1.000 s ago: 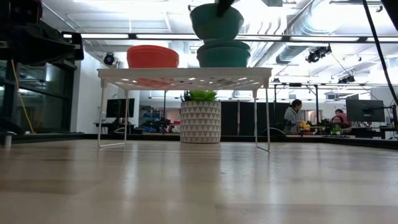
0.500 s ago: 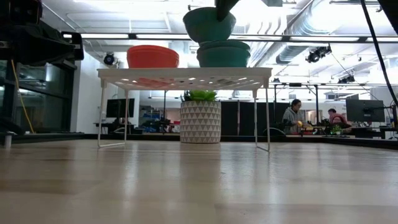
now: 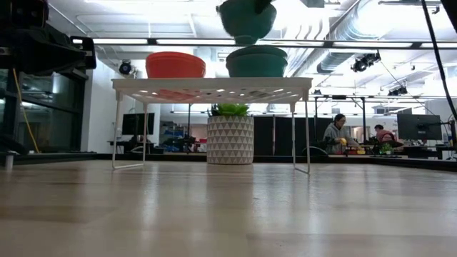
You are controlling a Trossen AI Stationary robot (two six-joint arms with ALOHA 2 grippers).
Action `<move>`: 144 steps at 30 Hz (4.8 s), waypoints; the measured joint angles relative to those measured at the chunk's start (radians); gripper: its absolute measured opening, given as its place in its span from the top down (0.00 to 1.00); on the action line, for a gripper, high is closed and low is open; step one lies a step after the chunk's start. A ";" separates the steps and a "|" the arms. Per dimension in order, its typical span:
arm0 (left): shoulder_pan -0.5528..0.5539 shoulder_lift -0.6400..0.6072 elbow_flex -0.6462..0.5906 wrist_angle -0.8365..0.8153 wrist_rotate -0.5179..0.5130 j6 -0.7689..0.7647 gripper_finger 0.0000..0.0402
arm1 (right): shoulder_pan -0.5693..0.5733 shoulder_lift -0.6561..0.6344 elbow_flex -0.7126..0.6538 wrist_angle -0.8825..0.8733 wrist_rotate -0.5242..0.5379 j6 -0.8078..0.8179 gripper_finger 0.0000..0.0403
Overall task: Pick & Place Mini bowls
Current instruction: Stack the blue bowl on the blue bowl on the shelf
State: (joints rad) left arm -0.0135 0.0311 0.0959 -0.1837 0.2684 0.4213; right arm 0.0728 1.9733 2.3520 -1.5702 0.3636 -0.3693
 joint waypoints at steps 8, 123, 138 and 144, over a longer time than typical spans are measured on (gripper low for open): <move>0.000 0.000 0.000 0.000 0.000 0.000 1.00 | -0.014 -0.200 -0.247 0.000 0.005 0.035 1.00; 0.000 0.000 0.000 0.000 0.000 0.000 1.00 | -0.119 -0.245 -0.504 0.307 -0.256 -0.371 0.82; 0.000 0.000 0.000 0.000 0.000 0.000 1.00 | -0.115 -0.245 -0.504 0.288 -0.261 -0.311 0.66; 0.000 0.000 0.000 0.000 0.000 0.000 1.00 | -0.109 -0.245 -0.498 0.264 -0.234 -0.280 0.67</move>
State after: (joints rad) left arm -0.0135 0.0312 0.0959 -0.1837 0.2683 0.4213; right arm -0.0364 1.7279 1.8543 -1.3063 0.1300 -0.6491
